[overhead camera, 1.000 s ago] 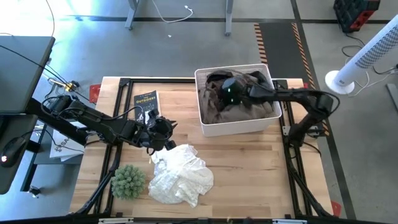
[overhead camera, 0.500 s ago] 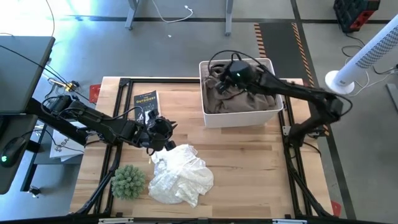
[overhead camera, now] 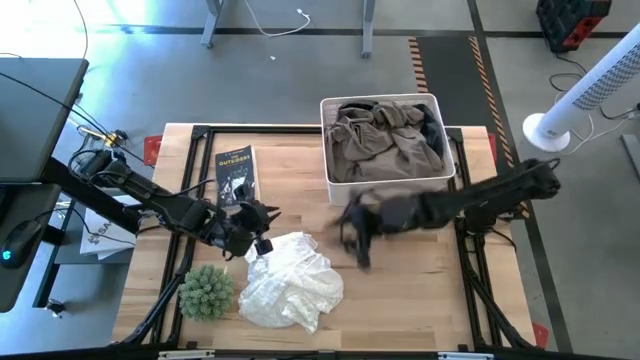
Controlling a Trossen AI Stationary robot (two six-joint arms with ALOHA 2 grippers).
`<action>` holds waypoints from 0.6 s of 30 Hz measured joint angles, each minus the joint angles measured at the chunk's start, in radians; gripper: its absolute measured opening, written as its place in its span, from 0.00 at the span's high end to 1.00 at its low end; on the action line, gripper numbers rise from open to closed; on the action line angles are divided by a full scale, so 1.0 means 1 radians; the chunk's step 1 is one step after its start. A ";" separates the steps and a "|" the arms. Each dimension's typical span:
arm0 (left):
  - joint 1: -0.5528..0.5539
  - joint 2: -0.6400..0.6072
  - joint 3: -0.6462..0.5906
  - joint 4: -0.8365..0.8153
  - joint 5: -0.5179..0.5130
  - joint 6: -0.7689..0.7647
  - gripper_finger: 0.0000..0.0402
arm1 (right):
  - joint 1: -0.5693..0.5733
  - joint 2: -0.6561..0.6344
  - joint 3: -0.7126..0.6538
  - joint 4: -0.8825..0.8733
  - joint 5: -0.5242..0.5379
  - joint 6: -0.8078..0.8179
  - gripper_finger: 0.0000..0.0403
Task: Sort clothes
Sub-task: Put the white shirt into the white bin
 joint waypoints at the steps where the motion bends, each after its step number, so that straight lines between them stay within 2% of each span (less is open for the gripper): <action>1: -0.009 -0.010 0.000 -0.006 -0.014 -0.005 0.88 | 0.024 0.035 -0.003 0.045 -0.054 0.041 0.62; 3: -0.023 -0.027 0.000 -0.009 -0.051 -0.006 0.88 | 0.065 0.109 -0.005 0.125 -0.092 0.111 0.62; 6: -0.035 -0.051 0.000 -0.009 -0.092 -0.006 0.88 | 0.097 0.228 -0.004 0.183 -0.064 0.153 0.62; 12: -0.038 -0.090 0.000 -0.010 -0.109 -0.007 0.88 | 0.052 0.396 -0.005 0.172 -0.053 0.231 0.54; 14: -0.038 -0.094 0.000 -0.010 -0.110 -0.008 0.88 | 0.027 0.441 -0.004 0.171 -0.097 0.260 0.49; 18: -0.038 -0.094 0.000 -0.010 -0.133 -0.015 0.88 | 0.000 0.512 0.018 0.118 -0.256 0.276 0.40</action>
